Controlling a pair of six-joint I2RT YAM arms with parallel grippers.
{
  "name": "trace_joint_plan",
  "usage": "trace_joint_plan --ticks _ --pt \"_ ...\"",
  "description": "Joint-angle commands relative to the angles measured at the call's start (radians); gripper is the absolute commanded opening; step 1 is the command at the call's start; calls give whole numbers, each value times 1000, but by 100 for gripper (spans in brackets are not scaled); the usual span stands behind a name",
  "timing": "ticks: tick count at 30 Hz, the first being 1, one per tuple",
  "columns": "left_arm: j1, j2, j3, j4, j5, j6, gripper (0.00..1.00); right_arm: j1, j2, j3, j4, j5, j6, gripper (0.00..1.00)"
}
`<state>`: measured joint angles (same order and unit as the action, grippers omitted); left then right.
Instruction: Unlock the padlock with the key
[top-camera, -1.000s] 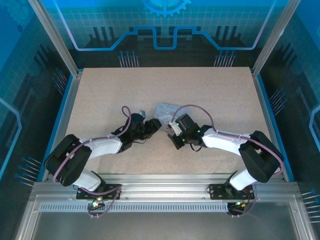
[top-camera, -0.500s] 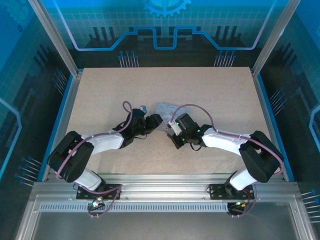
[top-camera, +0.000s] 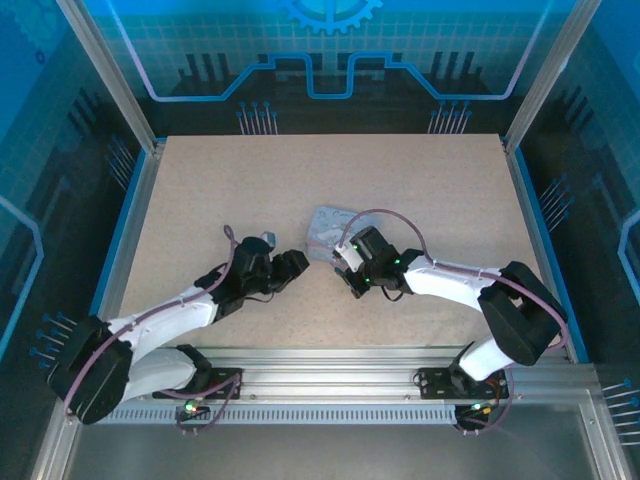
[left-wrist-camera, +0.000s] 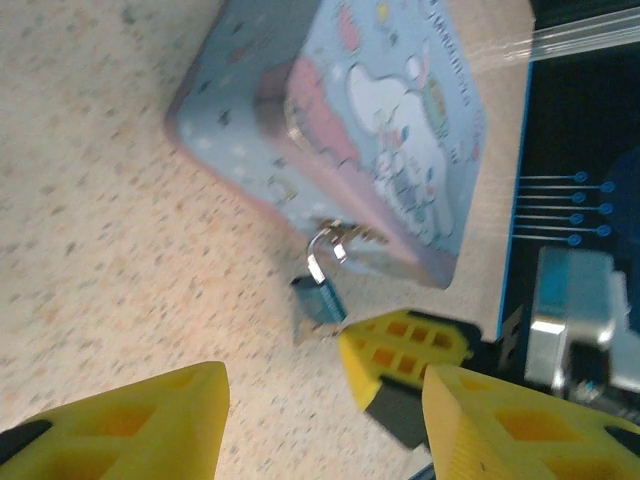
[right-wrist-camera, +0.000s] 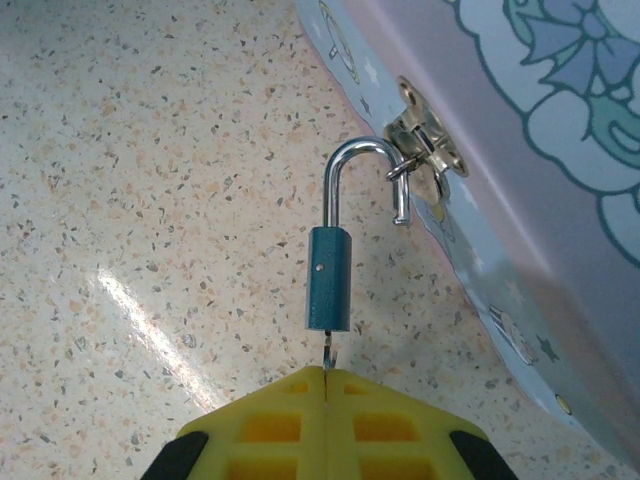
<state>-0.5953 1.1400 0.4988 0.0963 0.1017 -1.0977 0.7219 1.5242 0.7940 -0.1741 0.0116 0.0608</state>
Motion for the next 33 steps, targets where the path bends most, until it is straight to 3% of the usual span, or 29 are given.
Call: trace_joint_plan --ticks 1,7,33 --pt "-14 -62 -22 -143 1 13 55 13 -30 13 11 13 -47 0" --pt "-39 -112 -36 -226 -7 21 57 8 -34 14 30 13 -72 0" --pt "-51 -77 -63 -149 0 -14 58 5 19 37 129 -21 -82 0"
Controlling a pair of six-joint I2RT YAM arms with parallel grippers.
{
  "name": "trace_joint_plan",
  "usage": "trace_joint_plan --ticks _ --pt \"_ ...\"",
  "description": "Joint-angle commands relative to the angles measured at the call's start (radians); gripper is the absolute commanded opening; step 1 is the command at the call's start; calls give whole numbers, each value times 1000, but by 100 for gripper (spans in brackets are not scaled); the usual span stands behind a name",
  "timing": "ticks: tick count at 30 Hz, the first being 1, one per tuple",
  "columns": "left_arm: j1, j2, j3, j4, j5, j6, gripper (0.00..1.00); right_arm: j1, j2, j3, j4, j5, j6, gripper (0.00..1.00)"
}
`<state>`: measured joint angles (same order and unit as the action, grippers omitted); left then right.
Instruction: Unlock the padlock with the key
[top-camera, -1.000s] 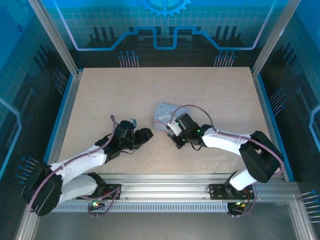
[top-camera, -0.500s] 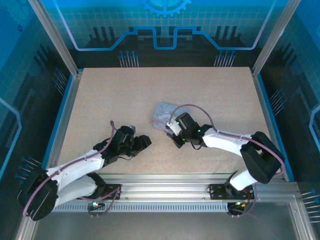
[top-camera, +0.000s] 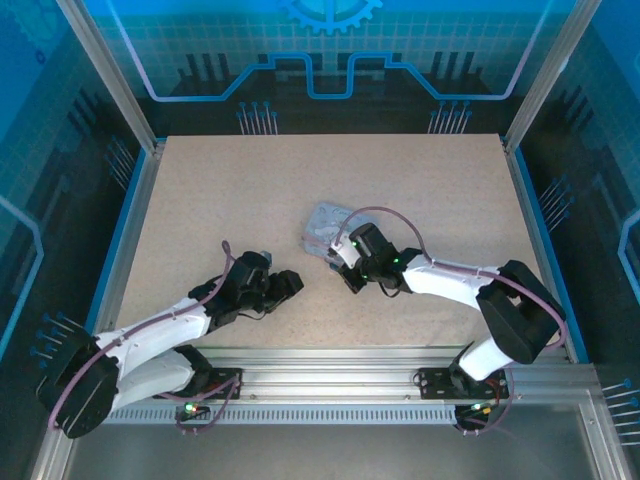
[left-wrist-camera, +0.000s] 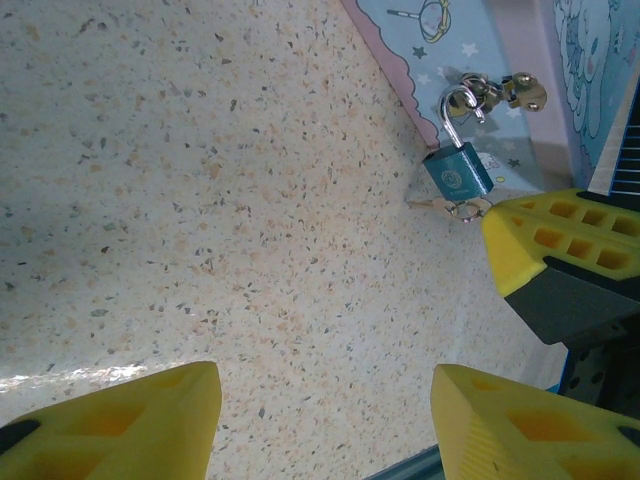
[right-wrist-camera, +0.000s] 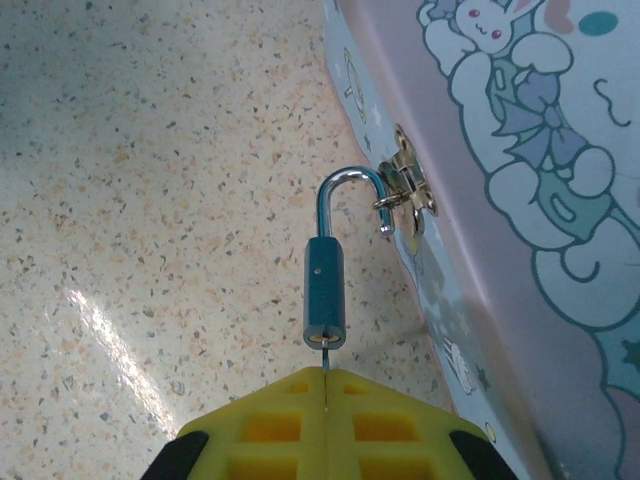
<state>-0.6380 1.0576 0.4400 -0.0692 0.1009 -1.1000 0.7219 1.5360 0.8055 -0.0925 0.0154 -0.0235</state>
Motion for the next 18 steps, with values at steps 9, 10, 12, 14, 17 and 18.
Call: trace_joint_plan --ticks 9,10,12,14,17,18 --pt "-9 11 6 11 2 -3 59 -2 16 33 56 -33 -6 0" --pt "-9 13 9 11 2 -2 59 -2 22 40 60 -34 -4 0" --pt "-9 17 10 12 4 -3 59 -2 31 49 63 -39 -1 0" --pt "-9 16 10 13 3 -4 59 -2 42 58 64 -40 -1 0" --pt "-9 14 9 10 3 -2 59 -2 49 50 69 -31 1 0" --pt "-9 13 9 11 5 -3 58 -2 44 41 76 -26 1 0"
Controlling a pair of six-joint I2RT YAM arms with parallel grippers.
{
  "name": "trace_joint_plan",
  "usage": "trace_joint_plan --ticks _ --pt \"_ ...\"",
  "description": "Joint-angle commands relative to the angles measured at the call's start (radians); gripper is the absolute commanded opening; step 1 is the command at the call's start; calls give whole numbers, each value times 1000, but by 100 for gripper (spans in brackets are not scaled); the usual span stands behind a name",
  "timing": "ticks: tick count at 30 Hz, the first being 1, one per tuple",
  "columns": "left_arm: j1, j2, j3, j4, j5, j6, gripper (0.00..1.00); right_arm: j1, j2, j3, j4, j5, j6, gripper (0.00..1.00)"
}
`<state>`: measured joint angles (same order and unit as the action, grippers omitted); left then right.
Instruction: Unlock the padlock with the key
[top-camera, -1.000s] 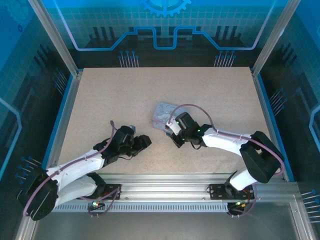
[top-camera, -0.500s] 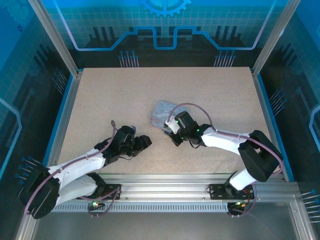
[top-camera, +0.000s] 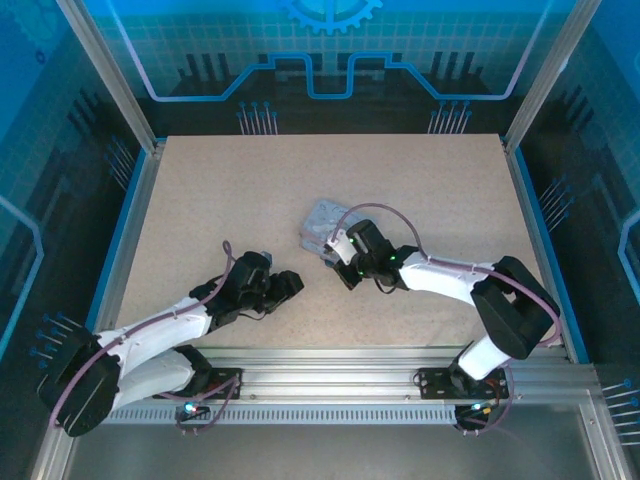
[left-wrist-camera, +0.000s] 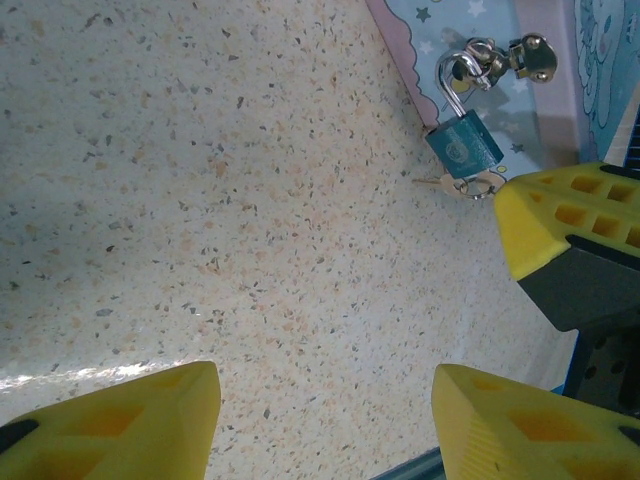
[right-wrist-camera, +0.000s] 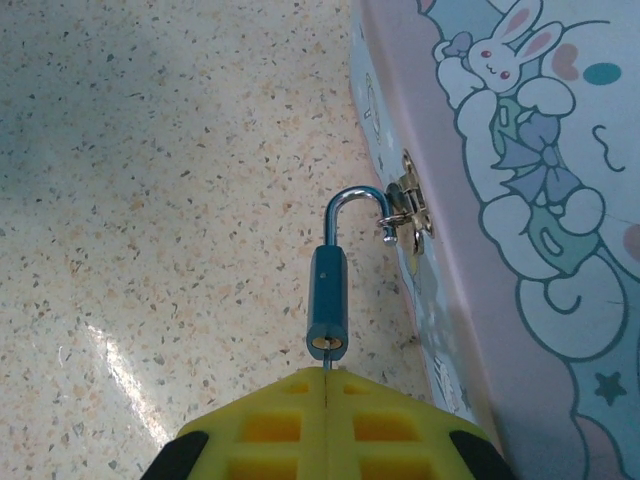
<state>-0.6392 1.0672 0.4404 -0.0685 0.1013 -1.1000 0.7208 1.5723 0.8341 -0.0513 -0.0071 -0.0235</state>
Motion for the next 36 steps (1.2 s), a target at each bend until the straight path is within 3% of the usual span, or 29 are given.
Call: trace_joint_plan --ticks 1,19,26,34,36 --pt "-8 2 8 10 5 -3 59 -4 0 -1 45 -1 2 0" --pt "-8 7 11 19 1 0 59 -5 97 85 77 -60 96 0" --pt "-8 8 6 27 0 -2 59 -4 97 105 120 -15 177 0" --pt "-6 -11 -8 21 -5 -1 59 45 130 184 32 105 0 0" --pt "-7 -11 -8 25 -4 -3 59 43 140 197 8 78 -4 0"
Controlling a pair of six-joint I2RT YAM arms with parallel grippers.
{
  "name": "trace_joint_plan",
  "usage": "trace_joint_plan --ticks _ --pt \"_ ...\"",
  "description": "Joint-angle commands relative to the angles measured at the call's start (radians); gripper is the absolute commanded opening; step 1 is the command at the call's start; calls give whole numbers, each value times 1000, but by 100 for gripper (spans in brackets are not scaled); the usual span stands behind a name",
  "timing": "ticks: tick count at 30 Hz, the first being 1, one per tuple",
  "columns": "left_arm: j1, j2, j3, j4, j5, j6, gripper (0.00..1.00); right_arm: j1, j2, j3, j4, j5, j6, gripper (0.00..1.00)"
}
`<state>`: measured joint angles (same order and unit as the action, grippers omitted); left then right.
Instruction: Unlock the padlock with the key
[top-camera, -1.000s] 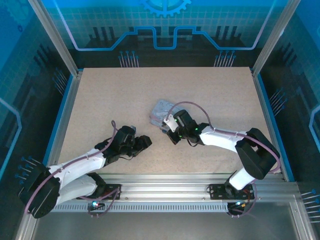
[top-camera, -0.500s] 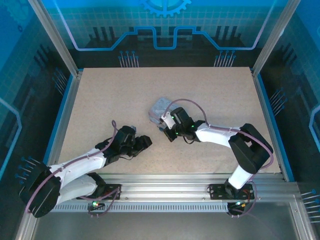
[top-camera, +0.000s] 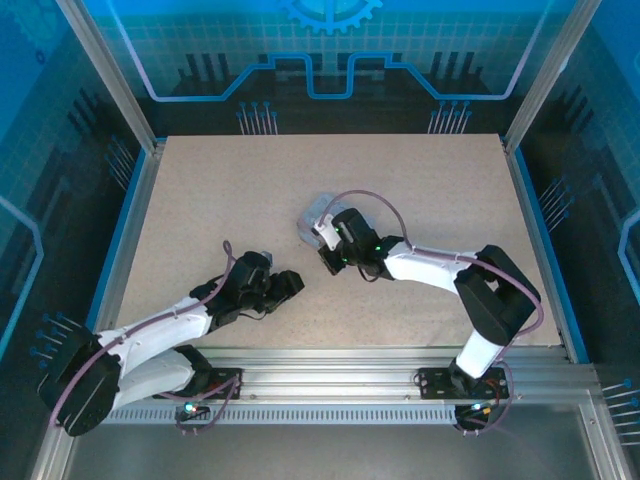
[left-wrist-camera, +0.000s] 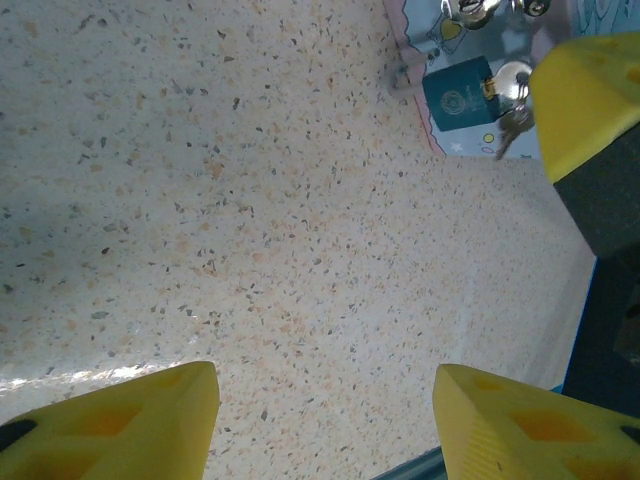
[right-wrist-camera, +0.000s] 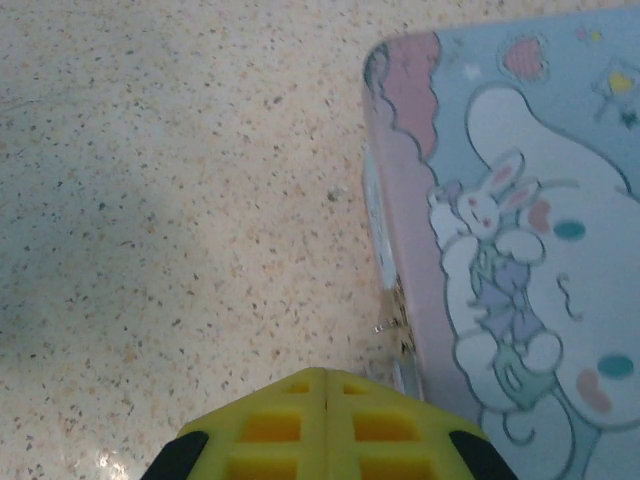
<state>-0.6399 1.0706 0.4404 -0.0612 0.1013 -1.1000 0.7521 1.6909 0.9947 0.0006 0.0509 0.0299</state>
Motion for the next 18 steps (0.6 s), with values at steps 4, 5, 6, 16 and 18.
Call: trace_joint_plan --ticks 4,5,6,16,18 --pt "-6 -14 -9 23 -6 -4 59 20 16 19 -42 -36 -30 0" --pt "-6 -15 -9 22 -6 -4 59 23 8 11 -37 -43 -21 0" --pt "-6 -14 -8 22 -6 -3 59 27 -4 1 -29 -47 -12 0" --pt "-6 -15 -11 18 -11 3 59 44 -159 -69 -62 -30 47 0" --pt "-7 -15 -11 20 -10 2 59 44 -145 -41 -118 -10 57 12"
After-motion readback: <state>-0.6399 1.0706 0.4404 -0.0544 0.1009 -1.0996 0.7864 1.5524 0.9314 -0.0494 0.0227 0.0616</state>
